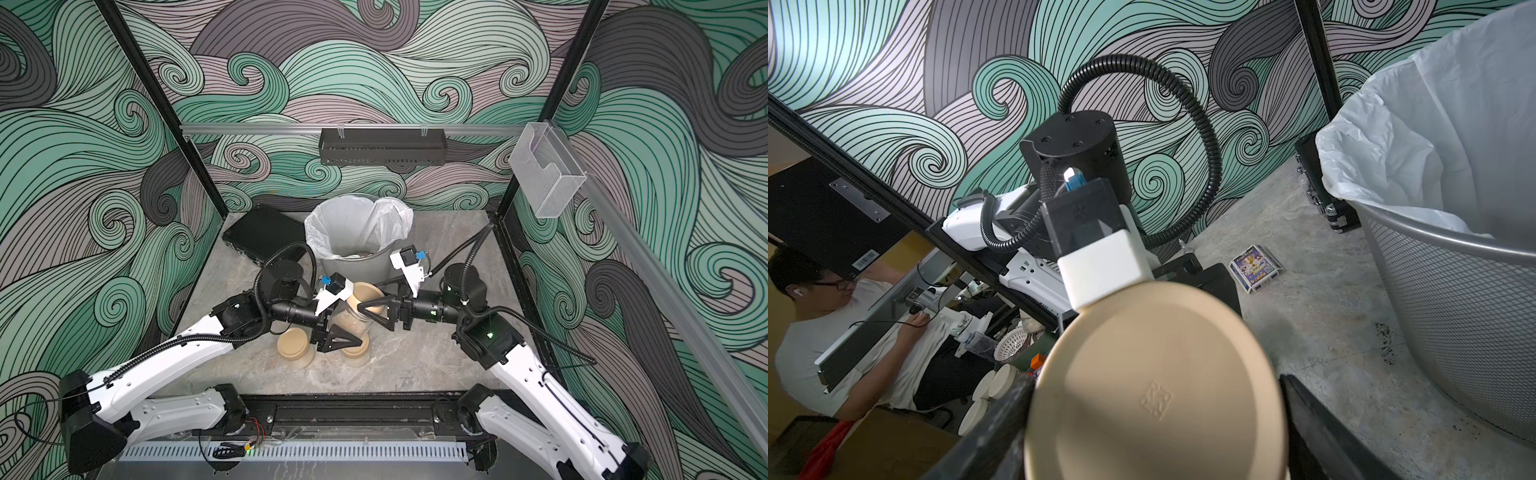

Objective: Empty moldy rice from jars
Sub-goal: Unscrew the lid from the jar.

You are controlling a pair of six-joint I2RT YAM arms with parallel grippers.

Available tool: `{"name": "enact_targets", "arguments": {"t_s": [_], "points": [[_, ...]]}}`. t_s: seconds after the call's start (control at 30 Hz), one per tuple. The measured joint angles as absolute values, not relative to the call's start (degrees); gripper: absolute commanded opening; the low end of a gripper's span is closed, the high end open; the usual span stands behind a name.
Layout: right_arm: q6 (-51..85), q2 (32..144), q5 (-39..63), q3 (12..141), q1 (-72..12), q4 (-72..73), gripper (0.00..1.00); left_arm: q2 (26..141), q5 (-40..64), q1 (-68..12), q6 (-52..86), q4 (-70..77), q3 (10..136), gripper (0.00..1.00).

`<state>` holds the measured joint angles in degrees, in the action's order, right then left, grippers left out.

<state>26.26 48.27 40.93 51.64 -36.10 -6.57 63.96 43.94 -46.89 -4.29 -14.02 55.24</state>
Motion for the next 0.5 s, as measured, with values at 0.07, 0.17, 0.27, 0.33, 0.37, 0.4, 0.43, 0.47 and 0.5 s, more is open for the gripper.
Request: {"name": "enact_targets", "arguments": {"t_s": [0.07,0.17,0.27,0.33,0.37,0.4,0.43,0.47,0.5], "points": [[26.7,48.2,40.8,51.2,-36.1,-5.6,0.61,64.0,43.9,-46.8,-4.1,-13.8,55.2,0.30],[27.3,47.7,40.2,50.2,-36.0,-4.1,0.61,64.0,43.3,-46.8,-3.8,-13.8,55.2,0.30],[27.5,46.8,38.7,48.9,-36.0,-2.5,0.61,64.0,42.4,-46.8,-3.4,-13.7,55.2,0.30],[27.7,46.1,37.7,48.1,-36.0,-1.3,0.61,64.0,42.1,-46.8,-3.1,-13.7,55.2,0.30],[27.8,45.7,37.1,47.7,-36.0,-0.7,0.61,64.0,41.9,-46.9,-3.0,-13.7,55.2,0.30],[27.9,45.5,36.7,47.4,-36.0,-0.1,0.61,64.0,41.8,-46.9,-2.9,-13.6,55.2,0.30],[28.0,45.2,36.2,47.2,-36.0,0.4,0.61,64.0,41.8,-46.9,-2.8,-13.6,55.2,0.30],[28.1,44.9,35.8,46.9,-36.0,0.9,0.61,64.0,41.8,-46.9,-2.6,-13.5,55.2,0.30],[28.3,44.8,35.5,46.7,-36.0,1.4,0.61,64.0,41.7,-46.9,-2.4,-13.2,55.2,0.30]]}}
